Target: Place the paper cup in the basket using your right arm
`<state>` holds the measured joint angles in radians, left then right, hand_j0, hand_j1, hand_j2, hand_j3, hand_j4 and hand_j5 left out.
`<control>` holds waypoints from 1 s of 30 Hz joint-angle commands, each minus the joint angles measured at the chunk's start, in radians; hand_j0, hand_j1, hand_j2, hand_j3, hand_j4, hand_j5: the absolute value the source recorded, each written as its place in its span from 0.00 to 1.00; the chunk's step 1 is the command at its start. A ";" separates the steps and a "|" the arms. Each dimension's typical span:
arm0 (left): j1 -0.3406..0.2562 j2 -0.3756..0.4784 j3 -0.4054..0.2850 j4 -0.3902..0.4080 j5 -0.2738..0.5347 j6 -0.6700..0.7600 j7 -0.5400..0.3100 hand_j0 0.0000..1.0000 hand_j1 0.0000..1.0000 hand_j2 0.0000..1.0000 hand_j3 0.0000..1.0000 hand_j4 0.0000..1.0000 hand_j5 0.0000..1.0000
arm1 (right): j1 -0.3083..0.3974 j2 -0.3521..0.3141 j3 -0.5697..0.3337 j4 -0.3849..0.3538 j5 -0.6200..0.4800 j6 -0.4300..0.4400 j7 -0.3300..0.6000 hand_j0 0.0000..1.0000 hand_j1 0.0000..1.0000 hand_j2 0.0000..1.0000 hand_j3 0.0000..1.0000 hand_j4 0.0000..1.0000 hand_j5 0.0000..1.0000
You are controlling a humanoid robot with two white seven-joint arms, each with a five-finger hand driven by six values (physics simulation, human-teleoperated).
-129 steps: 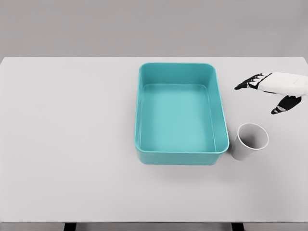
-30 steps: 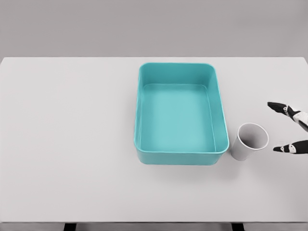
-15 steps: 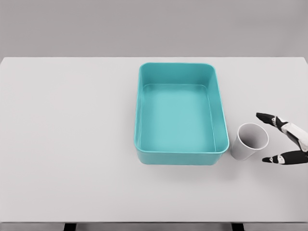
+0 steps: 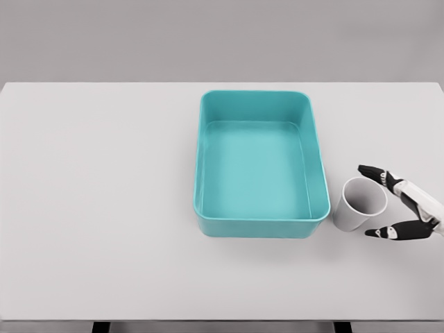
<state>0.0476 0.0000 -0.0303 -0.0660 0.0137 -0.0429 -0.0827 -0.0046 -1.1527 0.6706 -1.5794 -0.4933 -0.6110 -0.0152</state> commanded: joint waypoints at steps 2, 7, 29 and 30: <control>0.000 0.000 0.000 0.000 0.000 0.000 0.000 1.00 1.00 1.00 1.00 1.00 1.00 | -0.002 0.013 0.000 -0.001 -0.004 0.000 0.000 1.00 1.00 1.00 1.00 1.00 1.00; 0.000 0.000 0.000 0.000 0.000 0.000 0.000 1.00 1.00 1.00 1.00 1.00 1.00 | -0.003 0.033 0.000 -0.001 -0.004 0.000 0.000 1.00 1.00 1.00 1.00 1.00 1.00; 0.000 0.000 0.000 0.000 0.000 0.000 0.000 1.00 1.00 1.00 1.00 1.00 1.00 | -0.009 0.076 0.000 -0.005 -0.004 0.000 0.000 0.80 0.80 0.80 0.80 0.80 0.80; 0.000 0.000 0.000 0.000 0.000 0.000 0.000 1.00 1.00 1.00 1.00 1.00 1.00 | -0.008 0.074 0.000 -0.005 -0.004 0.000 0.000 0.76 0.76 0.76 0.76 0.76 0.76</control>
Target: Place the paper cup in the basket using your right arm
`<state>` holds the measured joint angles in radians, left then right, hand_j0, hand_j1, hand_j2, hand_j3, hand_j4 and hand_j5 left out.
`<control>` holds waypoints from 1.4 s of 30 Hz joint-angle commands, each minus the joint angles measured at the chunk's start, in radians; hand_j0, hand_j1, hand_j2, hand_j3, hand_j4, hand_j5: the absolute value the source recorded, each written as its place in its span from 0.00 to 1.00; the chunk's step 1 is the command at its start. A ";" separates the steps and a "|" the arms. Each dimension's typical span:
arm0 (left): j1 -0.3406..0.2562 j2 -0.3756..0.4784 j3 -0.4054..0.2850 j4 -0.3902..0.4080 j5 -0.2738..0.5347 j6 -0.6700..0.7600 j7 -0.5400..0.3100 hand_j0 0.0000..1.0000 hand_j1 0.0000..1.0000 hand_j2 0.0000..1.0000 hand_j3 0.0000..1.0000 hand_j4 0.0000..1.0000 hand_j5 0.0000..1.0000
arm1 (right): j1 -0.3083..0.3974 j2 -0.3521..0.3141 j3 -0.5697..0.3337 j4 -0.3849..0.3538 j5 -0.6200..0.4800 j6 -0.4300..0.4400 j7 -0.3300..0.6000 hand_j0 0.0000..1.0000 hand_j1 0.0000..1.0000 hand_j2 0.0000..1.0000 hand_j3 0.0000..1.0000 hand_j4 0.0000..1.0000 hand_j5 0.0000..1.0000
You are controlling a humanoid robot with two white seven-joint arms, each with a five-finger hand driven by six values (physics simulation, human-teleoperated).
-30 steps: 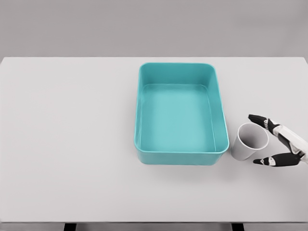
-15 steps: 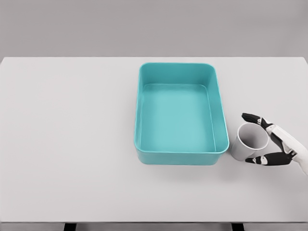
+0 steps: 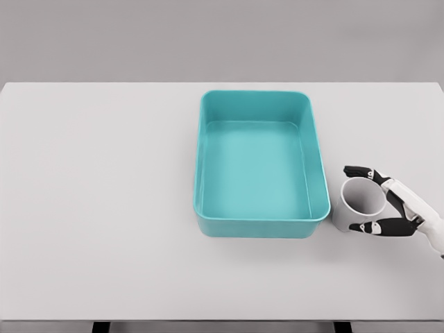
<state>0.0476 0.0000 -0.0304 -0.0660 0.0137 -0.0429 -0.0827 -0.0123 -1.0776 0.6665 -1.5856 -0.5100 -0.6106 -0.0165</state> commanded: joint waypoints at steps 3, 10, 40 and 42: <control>0.000 0.000 0.001 0.000 0.000 0.000 0.000 1.00 1.00 1.00 1.00 1.00 1.00 | 0.000 -0.001 0.004 0.001 0.013 0.000 0.001 0.62 0.62 0.62 0.62 0.62 0.62; 0.000 0.000 0.001 0.000 0.000 0.000 0.000 1.00 1.00 1.00 1.00 1.00 1.00 | -0.008 -0.013 -0.001 -0.001 0.013 0.000 0.001 0.60 0.60 0.60 0.60 0.60 0.60; 0.000 0.000 0.000 0.000 0.000 0.000 0.000 1.00 1.00 1.00 1.00 1.00 1.00 | -0.399 -0.033 0.041 -0.050 0.149 0.000 0.013 0.60 0.60 0.60 0.60 0.60 0.60; 0.000 0.000 0.001 0.000 0.000 0.000 0.000 1.00 1.00 1.00 1.00 1.00 1.00 | -0.486 -0.008 0.100 -0.048 0.162 0.000 0.013 0.61 0.61 0.61 0.61 0.61 0.61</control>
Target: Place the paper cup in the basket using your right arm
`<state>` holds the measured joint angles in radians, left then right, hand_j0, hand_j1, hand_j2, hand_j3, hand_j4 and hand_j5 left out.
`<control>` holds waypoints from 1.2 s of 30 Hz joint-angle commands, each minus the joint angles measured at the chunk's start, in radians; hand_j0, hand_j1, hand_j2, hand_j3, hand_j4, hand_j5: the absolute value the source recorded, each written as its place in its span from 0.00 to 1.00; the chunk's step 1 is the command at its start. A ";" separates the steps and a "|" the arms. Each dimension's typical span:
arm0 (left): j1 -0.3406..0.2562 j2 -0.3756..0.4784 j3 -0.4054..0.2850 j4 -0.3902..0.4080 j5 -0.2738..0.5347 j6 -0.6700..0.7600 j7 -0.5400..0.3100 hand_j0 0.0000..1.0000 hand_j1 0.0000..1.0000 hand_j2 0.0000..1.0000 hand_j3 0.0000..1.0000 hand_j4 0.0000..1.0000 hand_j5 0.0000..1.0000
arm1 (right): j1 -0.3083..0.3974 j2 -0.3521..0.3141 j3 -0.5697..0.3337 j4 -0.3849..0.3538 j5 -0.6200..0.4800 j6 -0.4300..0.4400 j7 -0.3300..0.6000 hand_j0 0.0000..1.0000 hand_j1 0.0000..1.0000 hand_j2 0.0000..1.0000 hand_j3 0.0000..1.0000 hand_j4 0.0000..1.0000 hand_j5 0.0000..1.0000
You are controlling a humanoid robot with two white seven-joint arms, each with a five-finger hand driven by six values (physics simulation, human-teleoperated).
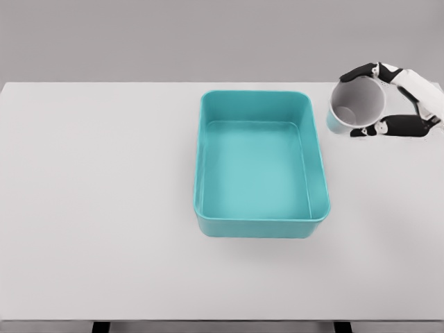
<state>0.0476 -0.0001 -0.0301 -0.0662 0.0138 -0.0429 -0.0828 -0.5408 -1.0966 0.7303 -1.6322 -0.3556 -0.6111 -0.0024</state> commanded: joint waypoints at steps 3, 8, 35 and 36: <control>0.000 0.000 -0.001 0.000 0.000 0.000 0.000 1.00 1.00 1.00 1.00 1.00 1.00 | -0.079 0.087 0.119 0.000 0.047 0.000 -0.001 0.62 0.62 0.62 0.62 0.62 0.62; 0.000 0.000 0.001 0.000 0.000 0.000 0.000 1.00 1.00 1.00 1.00 1.00 1.00 | -0.186 0.156 0.207 0.006 0.087 0.000 -0.001 0.65 0.65 0.65 0.65 0.65 0.65; 0.000 0.000 0.001 0.000 0.000 0.000 0.000 1.00 1.00 1.00 1.00 1.00 1.00 | -0.358 -0.091 0.393 0.077 0.193 0.000 -0.002 1.00 1.00 1.00 1.00 1.00 1.00; 0.000 0.000 0.001 0.000 0.000 0.000 0.000 1.00 1.00 1.00 1.00 1.00 1.00 | -0.338 -0.137 0.393 0.057 0.198 0.000 0.002 1.00 1.00 1.00 1.00 1.00 1.00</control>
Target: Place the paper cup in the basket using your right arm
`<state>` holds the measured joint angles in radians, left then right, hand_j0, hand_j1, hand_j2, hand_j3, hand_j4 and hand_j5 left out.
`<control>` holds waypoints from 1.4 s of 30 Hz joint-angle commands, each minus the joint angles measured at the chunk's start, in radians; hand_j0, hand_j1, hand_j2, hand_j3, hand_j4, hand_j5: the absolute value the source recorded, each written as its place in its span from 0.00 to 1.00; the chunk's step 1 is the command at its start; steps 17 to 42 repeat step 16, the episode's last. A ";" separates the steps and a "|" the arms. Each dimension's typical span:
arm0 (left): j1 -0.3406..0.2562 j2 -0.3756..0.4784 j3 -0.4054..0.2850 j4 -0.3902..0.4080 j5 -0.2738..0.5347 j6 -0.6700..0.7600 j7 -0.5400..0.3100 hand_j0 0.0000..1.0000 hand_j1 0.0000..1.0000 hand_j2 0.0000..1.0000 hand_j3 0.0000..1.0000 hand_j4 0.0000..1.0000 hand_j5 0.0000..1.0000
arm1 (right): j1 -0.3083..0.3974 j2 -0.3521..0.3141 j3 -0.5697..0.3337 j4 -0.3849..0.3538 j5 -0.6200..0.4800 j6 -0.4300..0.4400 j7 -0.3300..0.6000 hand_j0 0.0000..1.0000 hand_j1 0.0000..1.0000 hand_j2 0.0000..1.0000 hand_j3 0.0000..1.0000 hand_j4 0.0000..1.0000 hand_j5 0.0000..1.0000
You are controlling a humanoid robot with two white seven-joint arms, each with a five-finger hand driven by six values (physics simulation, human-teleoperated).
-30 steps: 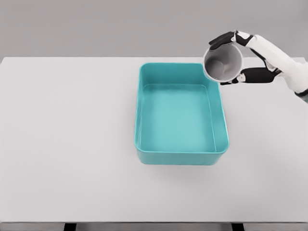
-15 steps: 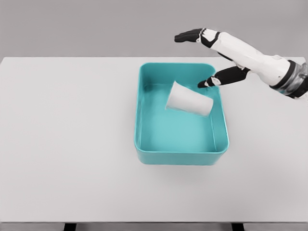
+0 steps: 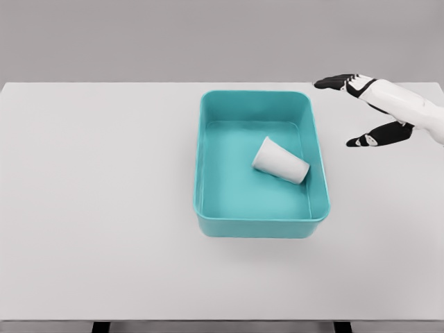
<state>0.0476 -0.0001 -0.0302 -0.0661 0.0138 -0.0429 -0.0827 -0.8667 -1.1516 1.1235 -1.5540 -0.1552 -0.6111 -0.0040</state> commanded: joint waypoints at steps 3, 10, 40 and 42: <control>0.000 0.000 0.000 0.000 0.000 0.000 0.000 1.00 1.00 1.00 1.00 1.00 1.00 | 0.031 -0.172 -0.005 -0.052 0.055 0.000 0.027 1.00 1.00 1.00 1.00 1.00 1.00; 0.000 0.000 0.000 0.000 0.000 0.000 0.000 1.00 1.00 1.00 1.00 1.00 1.00 | 0.023 -0.138 -0.007 -0.054 0.055 0.000 0.027 1.00 1.00 1.00 1.00 1.00 1.00; 0.009 0.000 0.001 0.003 0.003 0.001 0.000 1.00 1.00 1.00 1.00 1.00 1.00 | 0.049 -0.140 -0.007 -0.049 0.054 0.000 0.027 1.00 1.00 1.00 1.00 1.00 1.00; 0.009 0.000 0.001 0.003 0.003 0.001 0.000 1.00 1.00 1.00 1.00 1.00 1.00 | 0.049 -0.140 -0.007 -0.049 0.054 0.000 0.027 1.00 1.00 1.00 1.00 1.00 1.00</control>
